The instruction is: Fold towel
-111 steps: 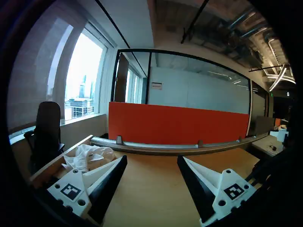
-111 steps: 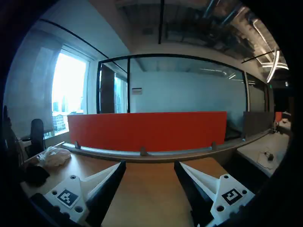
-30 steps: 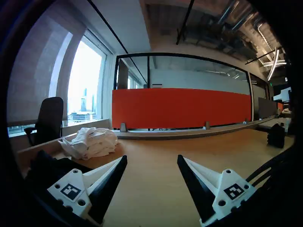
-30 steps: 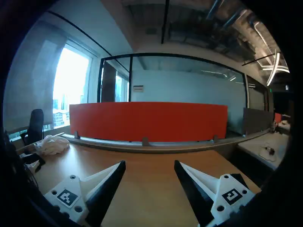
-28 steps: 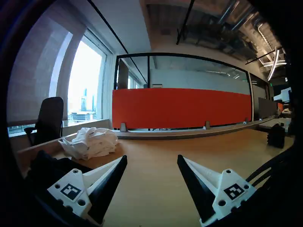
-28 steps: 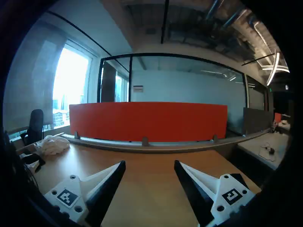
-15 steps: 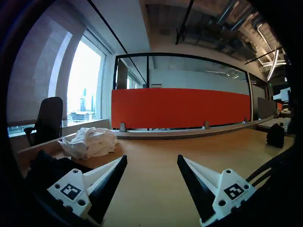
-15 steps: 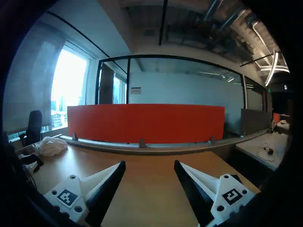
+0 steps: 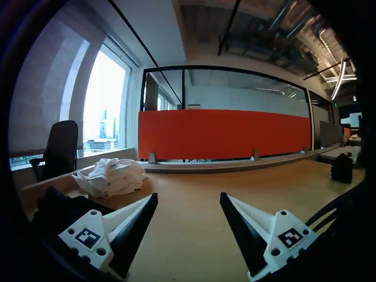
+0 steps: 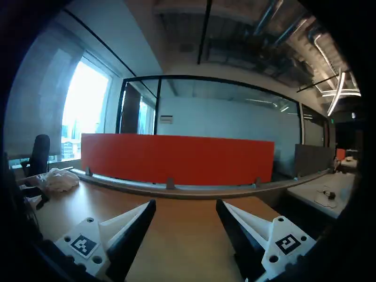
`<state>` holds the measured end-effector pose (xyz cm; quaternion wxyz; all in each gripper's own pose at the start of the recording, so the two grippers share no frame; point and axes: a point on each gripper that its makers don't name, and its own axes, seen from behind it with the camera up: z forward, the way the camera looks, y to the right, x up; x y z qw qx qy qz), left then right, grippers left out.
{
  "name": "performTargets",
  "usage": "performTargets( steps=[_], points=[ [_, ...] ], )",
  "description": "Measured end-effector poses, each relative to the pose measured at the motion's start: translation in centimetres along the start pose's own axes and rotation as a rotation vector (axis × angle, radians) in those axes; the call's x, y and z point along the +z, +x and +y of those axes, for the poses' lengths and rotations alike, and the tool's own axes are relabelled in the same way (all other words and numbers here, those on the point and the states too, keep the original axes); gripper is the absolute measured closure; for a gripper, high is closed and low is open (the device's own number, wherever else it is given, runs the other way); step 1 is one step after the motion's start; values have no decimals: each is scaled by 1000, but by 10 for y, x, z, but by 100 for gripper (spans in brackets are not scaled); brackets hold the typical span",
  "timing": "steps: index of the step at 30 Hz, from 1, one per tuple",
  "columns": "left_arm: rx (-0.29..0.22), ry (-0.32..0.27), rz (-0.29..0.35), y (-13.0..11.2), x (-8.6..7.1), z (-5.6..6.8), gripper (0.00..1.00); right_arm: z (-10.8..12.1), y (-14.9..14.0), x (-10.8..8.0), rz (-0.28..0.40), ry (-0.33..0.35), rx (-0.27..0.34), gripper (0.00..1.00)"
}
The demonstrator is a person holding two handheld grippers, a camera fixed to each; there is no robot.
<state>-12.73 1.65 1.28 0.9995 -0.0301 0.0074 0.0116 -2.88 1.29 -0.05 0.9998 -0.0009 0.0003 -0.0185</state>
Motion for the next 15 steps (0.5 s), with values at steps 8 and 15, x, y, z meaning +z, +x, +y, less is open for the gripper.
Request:
performTargets(
  steps=[8,15],
  points=[
    [0,0,0,0,0,1,2,0,-15,-6,21,0,12,1],
    [0,0,0,0,0,1,2,0,-46,-4,19,-7,22,1]
  ],
)
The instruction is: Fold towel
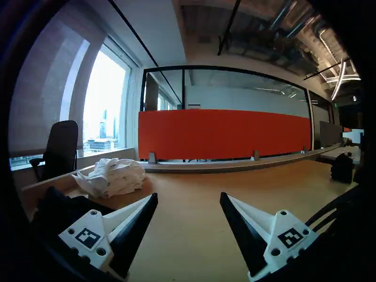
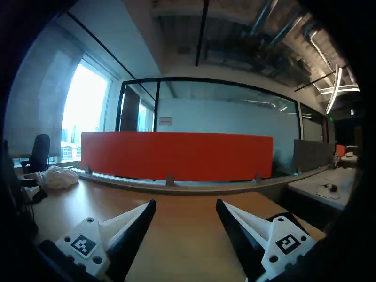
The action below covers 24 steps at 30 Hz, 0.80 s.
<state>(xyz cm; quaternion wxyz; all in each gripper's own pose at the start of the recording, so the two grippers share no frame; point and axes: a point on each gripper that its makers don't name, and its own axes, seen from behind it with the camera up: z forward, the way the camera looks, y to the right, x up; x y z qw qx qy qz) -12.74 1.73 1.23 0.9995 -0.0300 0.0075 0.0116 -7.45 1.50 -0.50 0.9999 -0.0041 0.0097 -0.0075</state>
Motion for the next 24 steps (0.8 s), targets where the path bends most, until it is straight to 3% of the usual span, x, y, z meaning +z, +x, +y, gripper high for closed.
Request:
performTargets(
  steps=[15,24],
  points=[
    [0,0,0,0,0,0,2,2,-54,8,-15,-8,49,1],
    [0,0,0,0,0,0,2,10,-71,14,-24,-31,68,1]
  ],
)
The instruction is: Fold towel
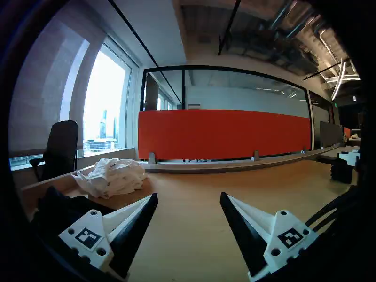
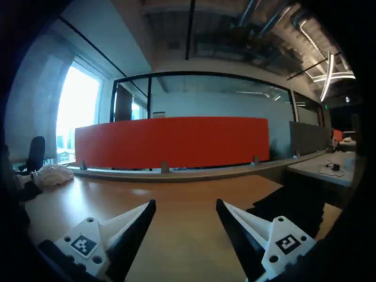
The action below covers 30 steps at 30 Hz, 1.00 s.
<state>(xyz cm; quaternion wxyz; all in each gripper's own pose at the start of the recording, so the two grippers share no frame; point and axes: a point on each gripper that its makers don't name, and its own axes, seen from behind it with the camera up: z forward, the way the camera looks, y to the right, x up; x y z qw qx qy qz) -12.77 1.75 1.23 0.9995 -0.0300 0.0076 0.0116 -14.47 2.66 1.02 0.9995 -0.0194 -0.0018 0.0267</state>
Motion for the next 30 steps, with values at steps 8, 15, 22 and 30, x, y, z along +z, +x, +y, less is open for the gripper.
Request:
performTargets(
  steps=[8,15,22,30],
  points=[
    [0,0,0,0,0,0,2,-8,-4,0,1,20,-2,1],
    [0,0,0,0,0,0,2,-13,-9,-1,-1,25,-18,1],
    [0,0,0,0,0,0,2,-14,-7,-5,5,24,-38,1],
    [0,0,0,-1,0,0,2,-16,-7,-7,5,31,-42,1]
  ],
)
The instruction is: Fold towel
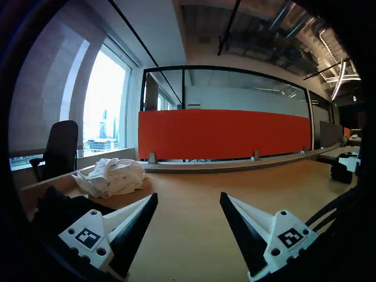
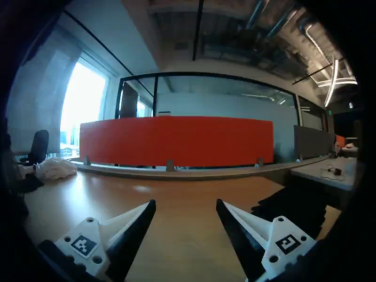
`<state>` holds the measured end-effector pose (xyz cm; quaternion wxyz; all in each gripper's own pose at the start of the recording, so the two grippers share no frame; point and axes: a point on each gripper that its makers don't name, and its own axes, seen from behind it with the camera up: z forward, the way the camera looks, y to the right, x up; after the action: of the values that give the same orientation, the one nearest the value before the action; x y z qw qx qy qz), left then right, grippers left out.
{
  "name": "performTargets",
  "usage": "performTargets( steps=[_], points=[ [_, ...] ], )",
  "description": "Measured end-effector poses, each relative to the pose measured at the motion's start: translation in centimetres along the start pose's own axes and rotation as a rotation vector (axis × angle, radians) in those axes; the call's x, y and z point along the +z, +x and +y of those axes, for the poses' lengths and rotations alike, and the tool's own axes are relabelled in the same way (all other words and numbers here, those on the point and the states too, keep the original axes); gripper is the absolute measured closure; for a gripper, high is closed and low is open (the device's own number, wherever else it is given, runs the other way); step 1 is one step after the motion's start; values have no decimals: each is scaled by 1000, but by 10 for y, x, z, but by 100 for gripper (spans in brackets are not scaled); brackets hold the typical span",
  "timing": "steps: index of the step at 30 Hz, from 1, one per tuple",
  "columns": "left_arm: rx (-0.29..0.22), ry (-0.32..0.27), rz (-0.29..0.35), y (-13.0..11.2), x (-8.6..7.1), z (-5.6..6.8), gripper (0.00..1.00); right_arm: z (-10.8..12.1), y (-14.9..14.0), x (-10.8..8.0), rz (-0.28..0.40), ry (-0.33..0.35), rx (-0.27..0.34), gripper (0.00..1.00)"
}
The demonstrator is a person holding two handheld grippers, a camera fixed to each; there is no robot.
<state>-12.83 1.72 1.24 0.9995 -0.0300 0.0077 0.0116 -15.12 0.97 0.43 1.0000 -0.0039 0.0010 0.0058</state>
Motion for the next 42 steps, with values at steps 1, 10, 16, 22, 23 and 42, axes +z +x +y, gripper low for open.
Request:
performTargets(
  steps=[1,10,16,22,23,42],
  points=[
    [0,0,0,0,0,0,2,0,0,0,0,0,0,1],
    [0,0,0,0,0,0,2,-3,-2,0,-1,5,0,1],
    [0,0,0,0,0,0,2,-3,-3,1,-2,6,1,1],
    [0,0,0,0,0,0,2,-3,-2,1,-2,4,1,1],
    [0,0,0,1,0,0,2,-3,-2,1,-2,3,1,1],
    [0,0,-1,2,0,1,2,-3,-2,0,-2,3,2,1]
  ],
)
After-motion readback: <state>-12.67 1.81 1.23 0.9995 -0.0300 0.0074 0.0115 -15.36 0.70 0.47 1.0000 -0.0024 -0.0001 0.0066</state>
